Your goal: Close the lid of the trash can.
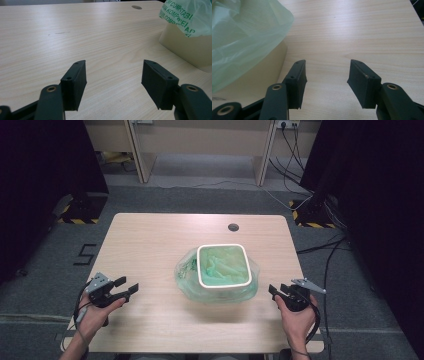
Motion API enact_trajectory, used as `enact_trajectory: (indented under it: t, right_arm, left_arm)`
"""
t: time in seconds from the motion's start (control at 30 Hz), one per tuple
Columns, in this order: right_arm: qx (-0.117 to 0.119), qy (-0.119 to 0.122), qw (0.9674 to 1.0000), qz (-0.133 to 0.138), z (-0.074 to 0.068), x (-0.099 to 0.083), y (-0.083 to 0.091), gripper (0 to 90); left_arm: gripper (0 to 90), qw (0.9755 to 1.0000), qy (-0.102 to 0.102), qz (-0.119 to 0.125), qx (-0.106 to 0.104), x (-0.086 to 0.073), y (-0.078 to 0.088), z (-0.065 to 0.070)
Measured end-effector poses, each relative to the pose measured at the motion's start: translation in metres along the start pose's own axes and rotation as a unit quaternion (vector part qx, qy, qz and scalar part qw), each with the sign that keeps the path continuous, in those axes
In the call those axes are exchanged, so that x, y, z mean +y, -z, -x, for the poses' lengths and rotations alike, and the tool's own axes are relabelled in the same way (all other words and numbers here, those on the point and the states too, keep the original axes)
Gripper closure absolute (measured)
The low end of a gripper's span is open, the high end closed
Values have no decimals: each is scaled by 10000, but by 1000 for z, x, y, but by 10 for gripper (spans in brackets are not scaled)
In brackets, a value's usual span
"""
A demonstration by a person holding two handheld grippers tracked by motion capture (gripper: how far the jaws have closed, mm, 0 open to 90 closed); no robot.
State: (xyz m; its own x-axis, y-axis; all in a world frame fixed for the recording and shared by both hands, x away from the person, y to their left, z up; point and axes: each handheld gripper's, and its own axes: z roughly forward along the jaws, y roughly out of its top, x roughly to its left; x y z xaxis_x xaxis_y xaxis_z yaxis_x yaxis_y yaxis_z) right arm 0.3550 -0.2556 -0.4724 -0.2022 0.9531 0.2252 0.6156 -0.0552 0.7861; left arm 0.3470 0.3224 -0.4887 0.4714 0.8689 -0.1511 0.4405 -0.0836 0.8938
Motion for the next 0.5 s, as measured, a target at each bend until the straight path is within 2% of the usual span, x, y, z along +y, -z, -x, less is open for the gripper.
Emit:
enact_trajectory:
  t: [0.13,0.5]
  right_arm:
    - [-38,84,9998,187,1,-6,-1,486]
    - [-50,69,9994,345,6,-7,1,476]
  left_arm:
    - [355,10000,-41,-17,-26,-5,0,1]
    - [352,9999,-96,66,-35,-11,0,2]
